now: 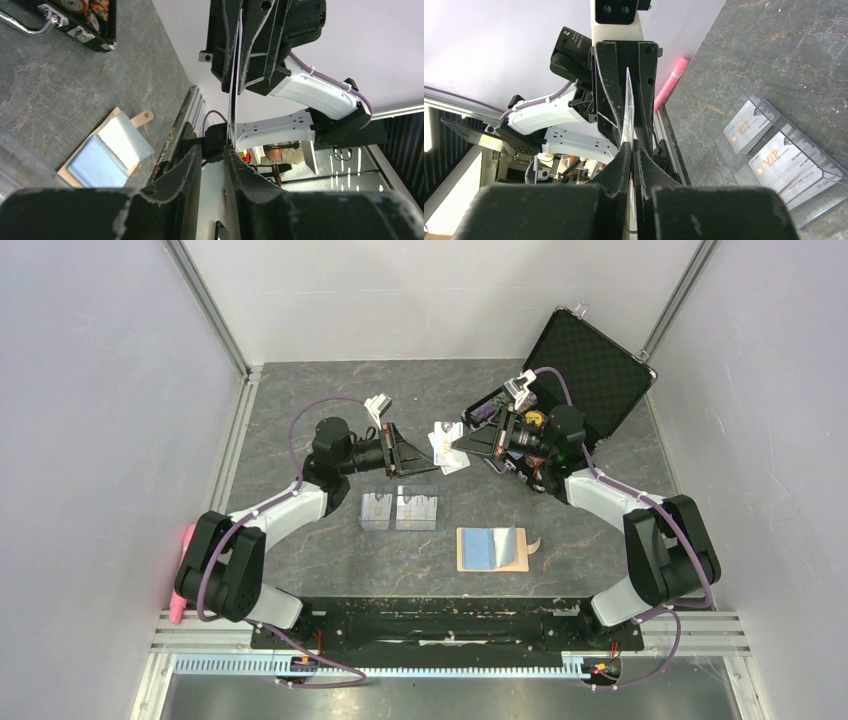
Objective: Put the credit cards into the card holder
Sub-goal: Place the credit card in the storage box.
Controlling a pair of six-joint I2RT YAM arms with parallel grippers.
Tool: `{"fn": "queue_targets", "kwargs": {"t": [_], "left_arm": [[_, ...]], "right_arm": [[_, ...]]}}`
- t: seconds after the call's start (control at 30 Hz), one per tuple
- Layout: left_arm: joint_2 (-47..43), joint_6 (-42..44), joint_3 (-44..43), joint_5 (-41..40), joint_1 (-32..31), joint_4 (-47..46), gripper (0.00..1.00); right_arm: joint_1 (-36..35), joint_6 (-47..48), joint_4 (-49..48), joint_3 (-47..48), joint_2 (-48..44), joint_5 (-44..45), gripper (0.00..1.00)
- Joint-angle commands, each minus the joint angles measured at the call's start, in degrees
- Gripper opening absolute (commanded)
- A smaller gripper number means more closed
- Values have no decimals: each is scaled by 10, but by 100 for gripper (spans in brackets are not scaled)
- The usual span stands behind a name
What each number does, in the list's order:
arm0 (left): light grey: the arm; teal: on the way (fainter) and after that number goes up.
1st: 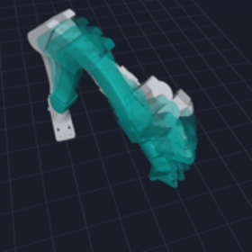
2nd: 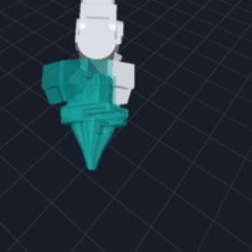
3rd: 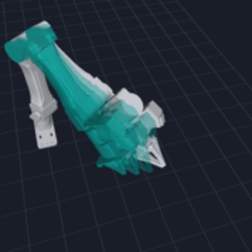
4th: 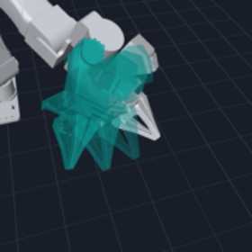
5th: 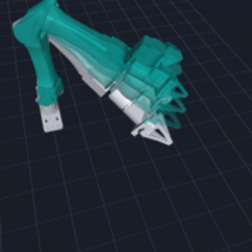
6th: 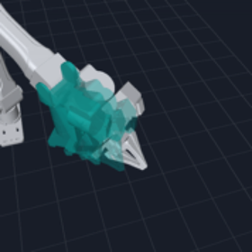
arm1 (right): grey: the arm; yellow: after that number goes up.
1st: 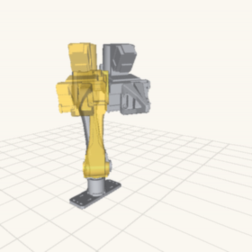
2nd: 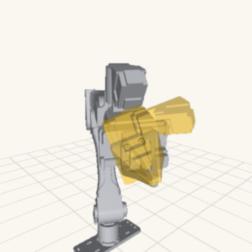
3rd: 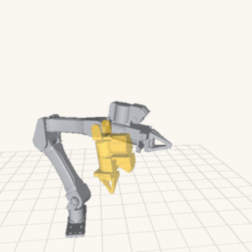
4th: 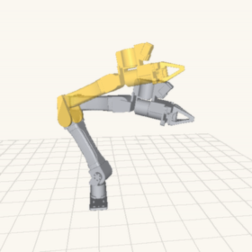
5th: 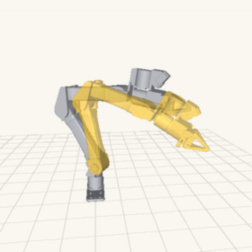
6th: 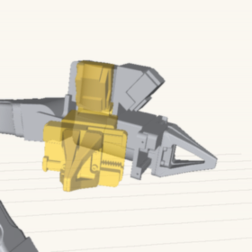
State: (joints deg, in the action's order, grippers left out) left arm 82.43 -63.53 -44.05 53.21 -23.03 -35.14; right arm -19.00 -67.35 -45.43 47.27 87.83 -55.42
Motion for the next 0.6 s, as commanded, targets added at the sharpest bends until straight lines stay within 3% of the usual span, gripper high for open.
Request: {"fn": "queue_targets", "kwargs": {"t": [0.0, 0.57], "left_arm": [[2, -68, -15, -17, -12, -152, 30], [-20, -67, -4, -40, -11, -151, 37]], "right_arm": [[-23, 3, -10, -12, -7, -40, 0], [-22, 0, 2, -31, -39, 3, 0]]}}
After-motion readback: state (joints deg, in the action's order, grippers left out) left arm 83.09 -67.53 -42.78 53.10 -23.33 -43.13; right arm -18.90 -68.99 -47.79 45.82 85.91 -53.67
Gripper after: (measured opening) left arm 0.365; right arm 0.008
